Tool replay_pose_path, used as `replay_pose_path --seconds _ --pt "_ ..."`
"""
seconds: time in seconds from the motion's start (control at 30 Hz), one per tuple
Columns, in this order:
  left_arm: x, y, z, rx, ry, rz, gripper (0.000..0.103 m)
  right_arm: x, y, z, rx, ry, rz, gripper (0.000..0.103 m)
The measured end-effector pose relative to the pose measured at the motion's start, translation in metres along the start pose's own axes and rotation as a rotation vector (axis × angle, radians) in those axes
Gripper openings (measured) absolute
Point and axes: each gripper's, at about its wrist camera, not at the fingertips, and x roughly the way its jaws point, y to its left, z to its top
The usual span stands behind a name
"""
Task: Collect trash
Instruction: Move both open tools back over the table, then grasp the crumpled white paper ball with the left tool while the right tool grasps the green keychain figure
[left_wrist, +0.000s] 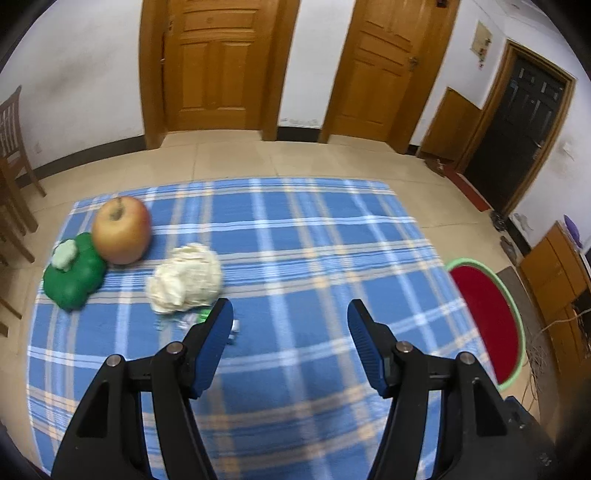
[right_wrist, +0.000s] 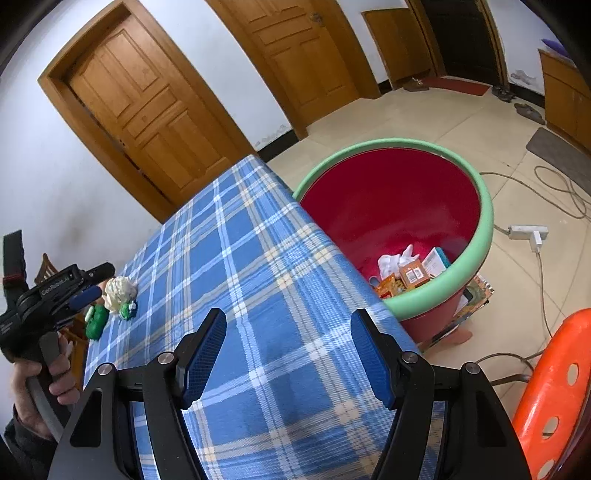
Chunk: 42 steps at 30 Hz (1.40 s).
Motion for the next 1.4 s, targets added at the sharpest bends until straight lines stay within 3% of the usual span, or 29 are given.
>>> replay_pose_path --seconds 0.33,0.5,0.73,0.83,0.9,1.27,1.4 --pt "0.025 0.053 0.01 -0.05 0.018 0.101 0.064 0.015 0.008 -0.001 -0.008 0.026 -0.003 0.071" --pt "0.044 0.064 0.012 -0.062 0.043 0.106 0.064 0.022 0.012 -0.003 -0.019 0.04 -0.007 0.071" --pt "0.055 0.077 0.012 -0.106 0.017 0.091 0.065 0.027 0.018 -0.002 -0.029 0.053 -0.014 0.071" --pt "0.057 0.089 0.009 -0.133 0.02 0.088 0.048 0.026 0.022 -0.002 -0.037 0.052 -0.013 0.071" --pt "0.052 0.095 0.008 -0.159 0.004 0.056 0.041 0.027 0.026 -0.002 -0.039 0.056 -0.008 0.071" --pt "-0.009 0.116 -0.012 -0.208 -0.08 0.018 0.04 0.019 0.07 -0.001 -0.127 0.046 0.048 0.071" --pt "-0.026 0.131 -0.025 -0.252 -0.099 0.007 0.04 0.021 0.095 -0.003 -0.165 0.064 0.11 0.071"
